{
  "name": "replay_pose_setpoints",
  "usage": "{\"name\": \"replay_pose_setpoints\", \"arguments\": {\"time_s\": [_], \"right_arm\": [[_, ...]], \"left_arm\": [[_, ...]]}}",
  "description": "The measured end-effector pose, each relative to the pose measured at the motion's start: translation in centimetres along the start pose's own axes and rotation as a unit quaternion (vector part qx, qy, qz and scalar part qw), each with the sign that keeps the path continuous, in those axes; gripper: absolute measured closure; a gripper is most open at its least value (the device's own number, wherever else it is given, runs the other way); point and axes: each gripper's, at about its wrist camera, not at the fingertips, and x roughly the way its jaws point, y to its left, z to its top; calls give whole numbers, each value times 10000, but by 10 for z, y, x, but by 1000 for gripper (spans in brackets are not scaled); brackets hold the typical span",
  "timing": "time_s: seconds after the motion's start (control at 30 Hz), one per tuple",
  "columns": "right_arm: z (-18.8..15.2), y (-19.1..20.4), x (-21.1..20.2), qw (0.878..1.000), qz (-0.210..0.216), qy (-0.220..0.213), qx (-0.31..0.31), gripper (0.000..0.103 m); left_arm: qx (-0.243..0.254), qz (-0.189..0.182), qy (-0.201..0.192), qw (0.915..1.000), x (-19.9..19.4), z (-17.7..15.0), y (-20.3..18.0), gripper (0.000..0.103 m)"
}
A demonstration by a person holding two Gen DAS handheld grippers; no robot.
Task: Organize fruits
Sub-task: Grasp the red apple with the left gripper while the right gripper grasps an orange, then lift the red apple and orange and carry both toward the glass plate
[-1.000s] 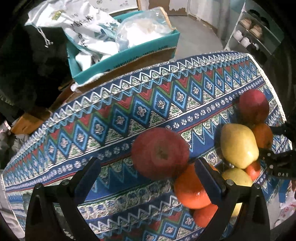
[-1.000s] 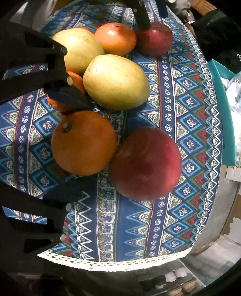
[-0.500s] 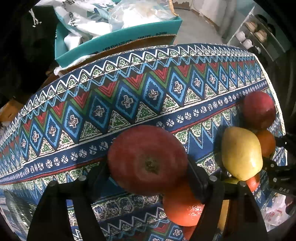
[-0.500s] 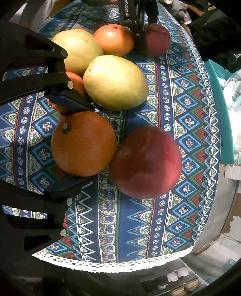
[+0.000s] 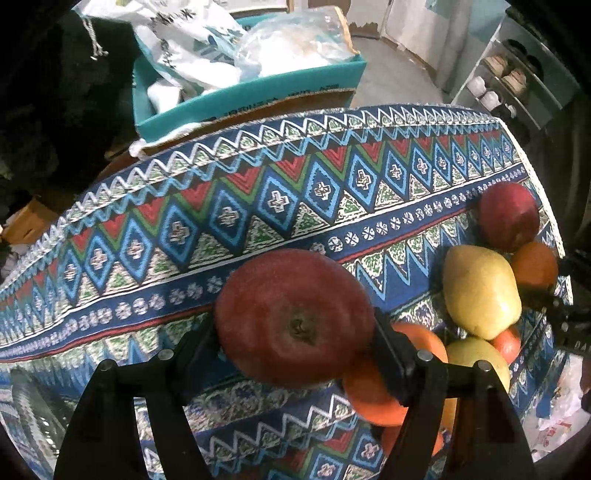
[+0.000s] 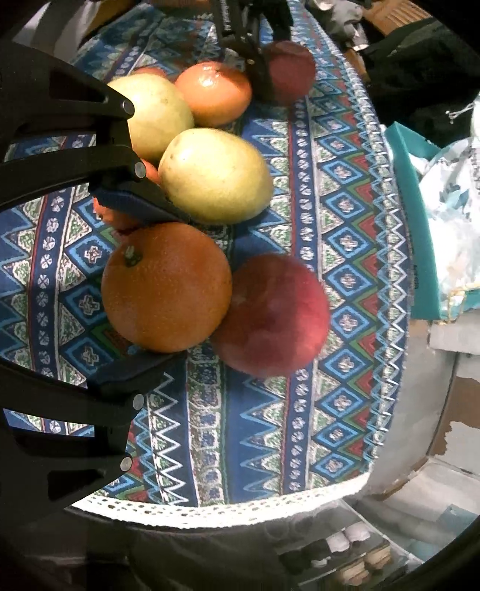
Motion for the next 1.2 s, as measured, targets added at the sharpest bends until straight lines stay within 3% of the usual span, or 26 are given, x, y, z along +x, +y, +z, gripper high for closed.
{"name": "replay_pose_setpoints", "arguments": {"time_s": [0.5, 1.2], "right_arm": [[8, 19, -60, 9972, 43, -750, 26, 38], [14, 88, -140, 9856, 490, -1564, -406, 38]], "left_arm": [[-15, 127, -656, 9978, -72, -26, 9, 26], [63, 181, -1347, 9907, -169, -75, 18, 26]]}}
